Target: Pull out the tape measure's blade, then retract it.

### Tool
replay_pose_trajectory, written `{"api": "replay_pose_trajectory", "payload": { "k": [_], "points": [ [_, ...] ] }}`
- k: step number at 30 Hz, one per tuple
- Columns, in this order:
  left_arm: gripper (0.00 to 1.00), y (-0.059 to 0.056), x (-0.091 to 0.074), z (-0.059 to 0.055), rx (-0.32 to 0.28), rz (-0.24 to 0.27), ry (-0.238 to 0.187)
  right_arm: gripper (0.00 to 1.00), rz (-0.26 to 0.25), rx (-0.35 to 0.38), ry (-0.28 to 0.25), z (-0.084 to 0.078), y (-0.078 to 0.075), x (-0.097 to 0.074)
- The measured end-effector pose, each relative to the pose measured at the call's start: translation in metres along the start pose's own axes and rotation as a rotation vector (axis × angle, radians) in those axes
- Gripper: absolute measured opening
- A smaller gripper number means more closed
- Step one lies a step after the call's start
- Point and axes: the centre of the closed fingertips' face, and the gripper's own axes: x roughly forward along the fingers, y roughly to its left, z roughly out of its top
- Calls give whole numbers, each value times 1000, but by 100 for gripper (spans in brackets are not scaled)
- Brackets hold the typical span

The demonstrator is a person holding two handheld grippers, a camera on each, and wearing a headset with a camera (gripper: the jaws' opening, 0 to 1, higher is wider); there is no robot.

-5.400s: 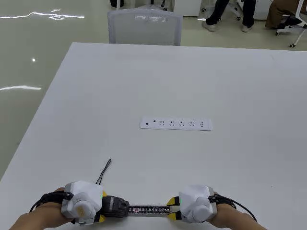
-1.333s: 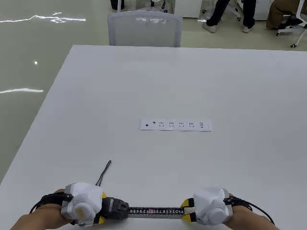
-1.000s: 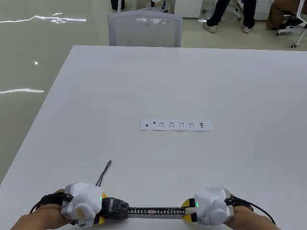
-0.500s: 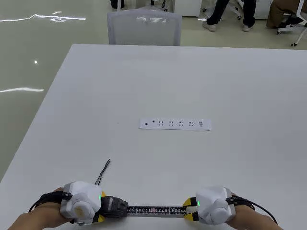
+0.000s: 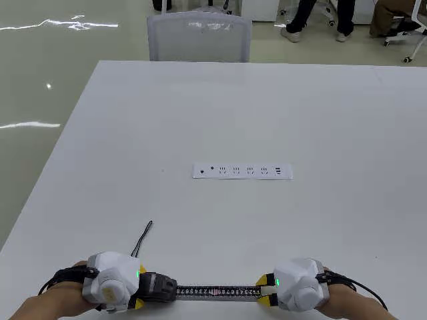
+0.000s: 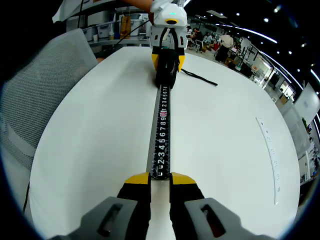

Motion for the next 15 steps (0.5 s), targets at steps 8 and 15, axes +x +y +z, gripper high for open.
{"api": "replay_pose_trajectory", "payload": {
  "k": [8,15],
  "points": [
    [28,1,5,-4,0,0,1,12,-2,0,4,-5,0,-2],
    [28,1,5,-4,2,0,1,12,-3,0,6,-5,2,-7]
  ]
}}
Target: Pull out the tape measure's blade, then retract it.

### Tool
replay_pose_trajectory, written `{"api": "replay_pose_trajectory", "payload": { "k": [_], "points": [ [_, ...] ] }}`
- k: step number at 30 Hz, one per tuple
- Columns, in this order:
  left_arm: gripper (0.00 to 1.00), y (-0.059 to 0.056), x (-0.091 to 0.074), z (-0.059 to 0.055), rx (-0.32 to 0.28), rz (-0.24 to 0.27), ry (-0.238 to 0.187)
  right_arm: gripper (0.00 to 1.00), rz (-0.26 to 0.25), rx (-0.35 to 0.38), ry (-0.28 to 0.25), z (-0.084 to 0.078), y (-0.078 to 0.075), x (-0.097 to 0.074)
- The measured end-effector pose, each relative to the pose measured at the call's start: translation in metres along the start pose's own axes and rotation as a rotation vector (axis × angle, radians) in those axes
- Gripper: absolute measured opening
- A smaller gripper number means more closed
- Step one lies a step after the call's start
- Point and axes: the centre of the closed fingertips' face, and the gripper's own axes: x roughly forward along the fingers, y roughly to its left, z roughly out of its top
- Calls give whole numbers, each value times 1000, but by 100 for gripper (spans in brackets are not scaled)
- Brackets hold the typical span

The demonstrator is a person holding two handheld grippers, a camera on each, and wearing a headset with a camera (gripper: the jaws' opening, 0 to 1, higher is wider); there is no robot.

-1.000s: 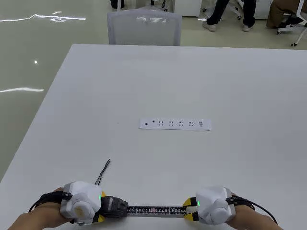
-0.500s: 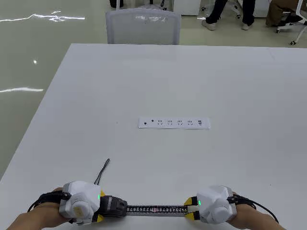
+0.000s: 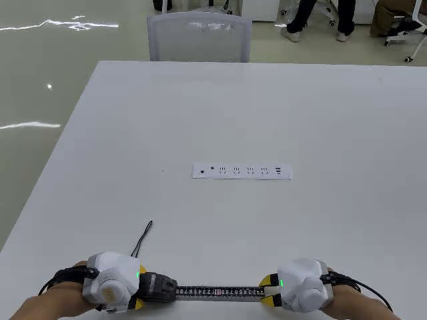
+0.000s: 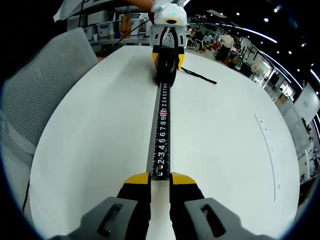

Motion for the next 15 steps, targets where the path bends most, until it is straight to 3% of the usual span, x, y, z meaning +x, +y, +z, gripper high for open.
{"api": "replay_pose_trajectory", "payload": {
  "k": [15],
  "points": [
    [28,-1,-1,1,3,1,3,12,-4,-6,8,-6,-1,-6]
  ]
}}
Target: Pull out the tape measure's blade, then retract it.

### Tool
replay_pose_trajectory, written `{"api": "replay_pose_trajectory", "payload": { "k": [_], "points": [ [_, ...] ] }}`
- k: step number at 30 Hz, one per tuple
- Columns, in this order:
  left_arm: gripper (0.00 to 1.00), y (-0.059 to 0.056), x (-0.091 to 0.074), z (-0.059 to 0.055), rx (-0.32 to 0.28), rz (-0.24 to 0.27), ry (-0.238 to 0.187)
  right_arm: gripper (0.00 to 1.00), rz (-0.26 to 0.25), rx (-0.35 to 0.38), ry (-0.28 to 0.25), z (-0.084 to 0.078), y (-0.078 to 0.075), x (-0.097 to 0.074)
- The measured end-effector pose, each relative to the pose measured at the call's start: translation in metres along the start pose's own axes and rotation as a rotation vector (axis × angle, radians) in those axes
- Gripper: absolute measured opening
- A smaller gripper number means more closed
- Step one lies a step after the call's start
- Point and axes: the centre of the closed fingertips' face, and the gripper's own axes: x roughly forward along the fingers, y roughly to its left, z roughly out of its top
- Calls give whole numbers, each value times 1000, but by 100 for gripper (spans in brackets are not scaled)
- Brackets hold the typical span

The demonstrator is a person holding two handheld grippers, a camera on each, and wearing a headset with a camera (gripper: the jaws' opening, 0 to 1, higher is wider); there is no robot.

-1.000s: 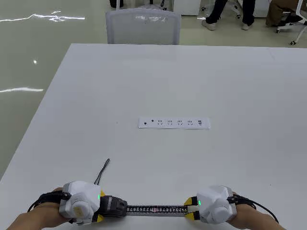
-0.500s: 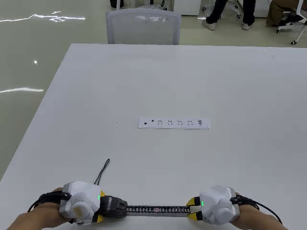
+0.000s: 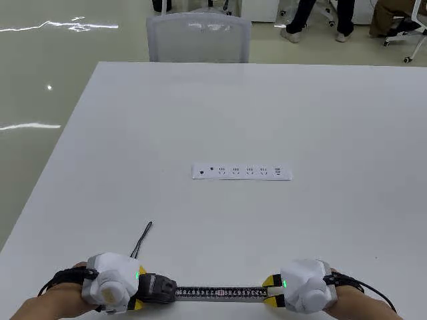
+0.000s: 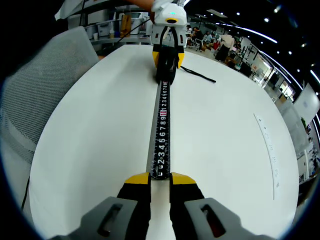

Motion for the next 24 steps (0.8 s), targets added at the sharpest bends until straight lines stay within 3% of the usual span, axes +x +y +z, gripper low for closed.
{"api": "replay_pose_trajectory", "payload": {
  "k": [6,24],
  "points": [
    [28,1,3,-3,-1,1,0,12,0,-2,3,-1,0,0],
    [28,0,-2,2,2,0,2,12,-2,-2,12,-6,0,-6]
  ]
}}
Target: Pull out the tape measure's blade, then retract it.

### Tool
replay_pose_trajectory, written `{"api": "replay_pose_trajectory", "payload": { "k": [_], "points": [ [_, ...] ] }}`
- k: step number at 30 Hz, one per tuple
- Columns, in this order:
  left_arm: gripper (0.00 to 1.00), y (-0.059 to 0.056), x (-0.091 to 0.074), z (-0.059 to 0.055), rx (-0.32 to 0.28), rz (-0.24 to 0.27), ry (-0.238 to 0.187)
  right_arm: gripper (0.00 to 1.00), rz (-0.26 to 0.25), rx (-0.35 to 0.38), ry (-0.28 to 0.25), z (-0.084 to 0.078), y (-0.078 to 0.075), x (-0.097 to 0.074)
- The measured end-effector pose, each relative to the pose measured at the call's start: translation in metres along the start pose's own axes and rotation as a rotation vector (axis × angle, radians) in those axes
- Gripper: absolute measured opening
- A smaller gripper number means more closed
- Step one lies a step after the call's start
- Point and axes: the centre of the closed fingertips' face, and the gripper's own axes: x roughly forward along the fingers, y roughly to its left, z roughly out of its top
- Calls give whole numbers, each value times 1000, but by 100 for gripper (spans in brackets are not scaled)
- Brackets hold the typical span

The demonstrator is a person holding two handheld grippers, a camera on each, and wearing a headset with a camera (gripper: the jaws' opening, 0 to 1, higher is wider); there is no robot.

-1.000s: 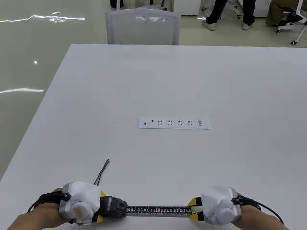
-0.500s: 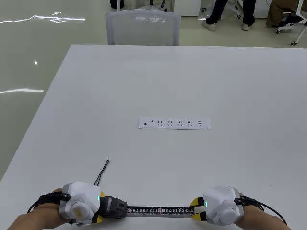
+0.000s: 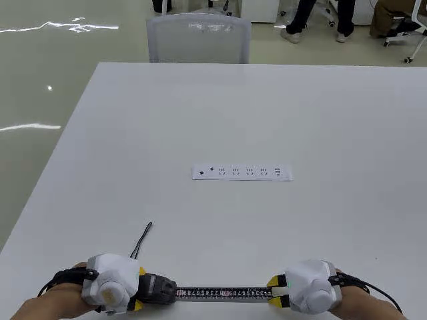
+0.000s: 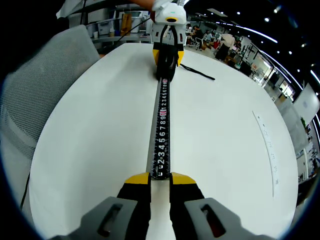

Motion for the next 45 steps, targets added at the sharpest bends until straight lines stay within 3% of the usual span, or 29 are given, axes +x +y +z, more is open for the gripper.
{"api": "replay_pose_trajectory", "payload": {
  "k": [18,45],
  "points": [
    [28,-1,-5,4,1,0,2,12,-6,0,11,-15,0,-1],
    [28,0,-3,3,8,-10,10,12,-11,3,26,-17,3,-8]
  ]
}}
